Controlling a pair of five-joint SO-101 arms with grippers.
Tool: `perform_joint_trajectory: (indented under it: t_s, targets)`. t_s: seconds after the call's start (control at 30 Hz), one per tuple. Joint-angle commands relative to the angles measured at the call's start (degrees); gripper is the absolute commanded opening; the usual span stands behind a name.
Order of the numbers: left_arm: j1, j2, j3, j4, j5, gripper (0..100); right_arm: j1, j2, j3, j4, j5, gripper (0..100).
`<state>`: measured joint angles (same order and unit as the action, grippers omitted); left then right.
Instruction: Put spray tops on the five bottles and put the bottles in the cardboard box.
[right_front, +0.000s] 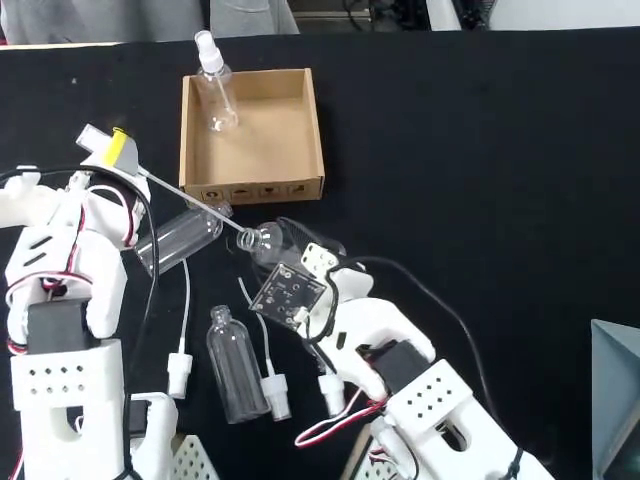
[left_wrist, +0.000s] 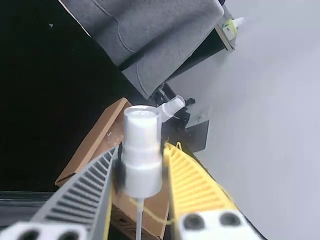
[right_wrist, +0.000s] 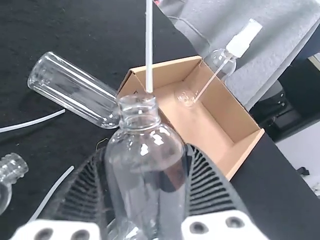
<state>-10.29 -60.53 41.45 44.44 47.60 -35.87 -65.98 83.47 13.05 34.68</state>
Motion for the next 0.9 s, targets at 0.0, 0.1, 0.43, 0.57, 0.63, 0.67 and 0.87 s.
perform_joint_trajectory:
  t_s: [0.0,0.1,0.43,0.57,0.63,0.67,0.87]
  targets:
    - [0.04,-1.23,-0.75,-1.41,0.18,3,-0.62,-2.33,-0.75,-1.58,0.26,1.1]
    - [0.13,-1.23,-0.66,-1.41,0.18,3,-0.62,-2.33,-0.75,-1.58,0.18,1.1]
    - [2.33,-1.23,-0.92,0.62,0.09,3,-0.53,-2.33,-1.36,-1.58,-2.73,1.1]
    - [3.12,-1.23,-0.66,0.44,0.09,3,-0.53,-2.33,-1.89,-1.41,-5.89,1.1]
    - [3.12,-1.23,-0.66,0.53,0.09,3,-0.53,-2.33,-1.89,-1.41,-5.80,1.1]
    - [3.12,-1.23,-0.66,0.53,0.09,3,-0.53,-2.33,-1.89,-1.41,-5.80,1.1]
    - [3.38,-1.23,0.75,0.09,0.09,3,-0.53,-2.33,-1.89,-1.49,-6.24,1.1]
